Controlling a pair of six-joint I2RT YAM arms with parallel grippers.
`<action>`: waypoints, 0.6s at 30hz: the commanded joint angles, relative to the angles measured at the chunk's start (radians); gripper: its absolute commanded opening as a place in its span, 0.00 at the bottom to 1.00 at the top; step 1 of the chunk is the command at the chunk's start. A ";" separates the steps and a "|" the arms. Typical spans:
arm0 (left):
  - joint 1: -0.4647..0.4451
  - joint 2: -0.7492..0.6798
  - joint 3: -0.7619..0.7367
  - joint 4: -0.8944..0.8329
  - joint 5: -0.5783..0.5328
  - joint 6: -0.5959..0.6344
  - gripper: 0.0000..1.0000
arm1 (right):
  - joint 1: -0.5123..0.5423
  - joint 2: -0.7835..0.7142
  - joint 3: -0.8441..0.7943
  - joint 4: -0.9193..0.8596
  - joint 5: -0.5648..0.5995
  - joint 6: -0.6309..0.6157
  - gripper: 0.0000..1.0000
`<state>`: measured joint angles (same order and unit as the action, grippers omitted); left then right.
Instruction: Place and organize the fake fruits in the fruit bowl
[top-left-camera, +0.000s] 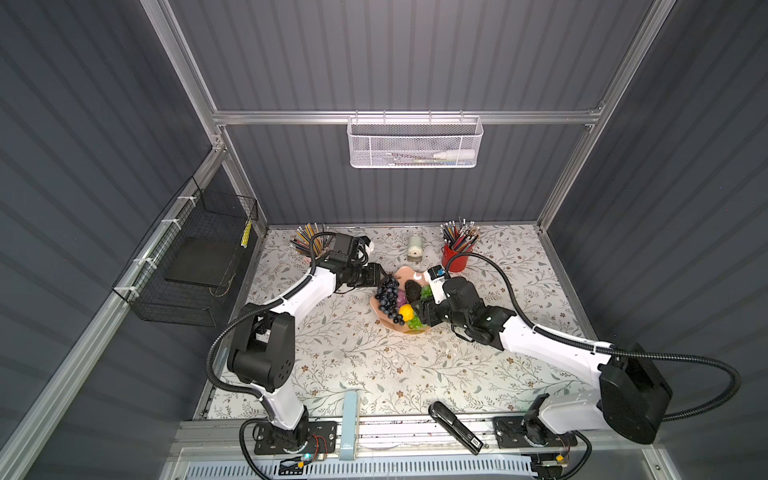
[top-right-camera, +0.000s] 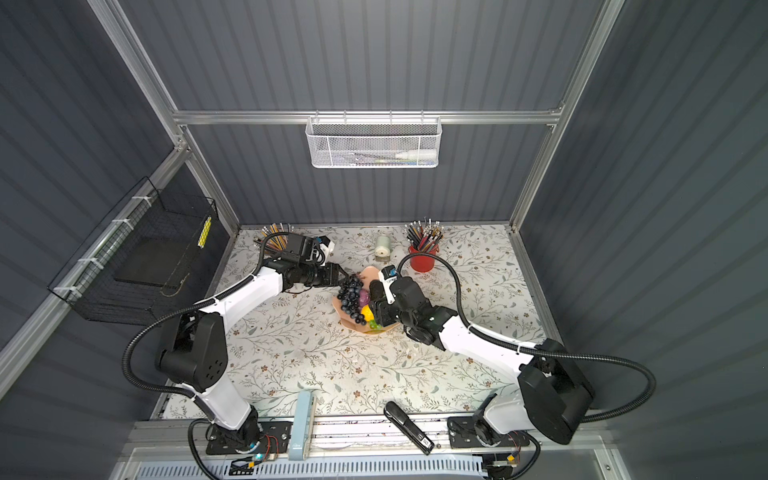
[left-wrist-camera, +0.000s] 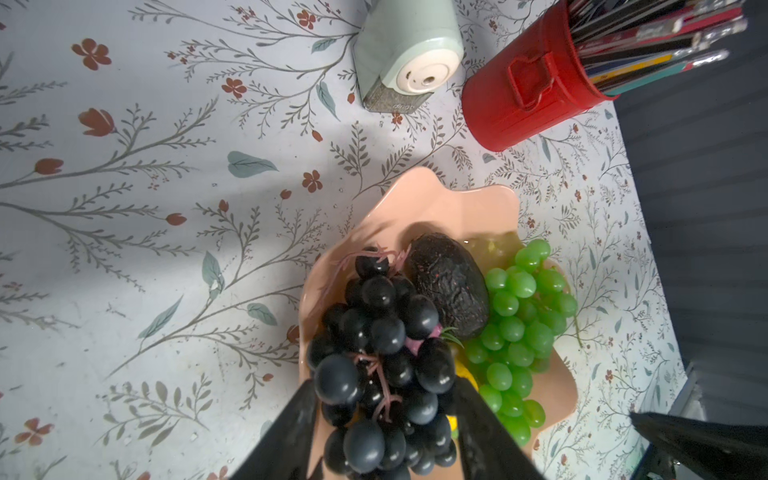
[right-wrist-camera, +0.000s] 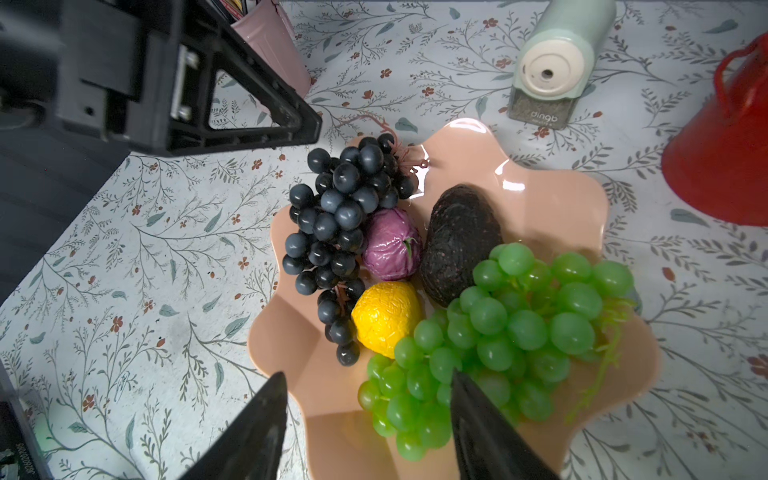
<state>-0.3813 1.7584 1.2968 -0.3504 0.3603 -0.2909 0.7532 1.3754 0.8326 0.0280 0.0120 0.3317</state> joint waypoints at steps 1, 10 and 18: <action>-0.007 0.063 0.043 0.003 0.035 0.014 0.46 | 0.000 -0.018 0.018 -0.023 0.015 -0.013 0.63; -0.028 0.136 0.040 0.048 0.082 -0.002 0.40 | 0.000 -0.018 -0.002 -0.022 0.017 0.000 0.62; -0.031 0.127 0.019 0.078 0.091 -0.018 0.41 | 0.000 -0.007 0.001 -0.020 0.016 0.006 0.62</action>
<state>-0.4015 1.8832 1.3239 -0.2825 0.4240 -0.2981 0.7532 1.3746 0.8322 0.0242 0.0154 0.3332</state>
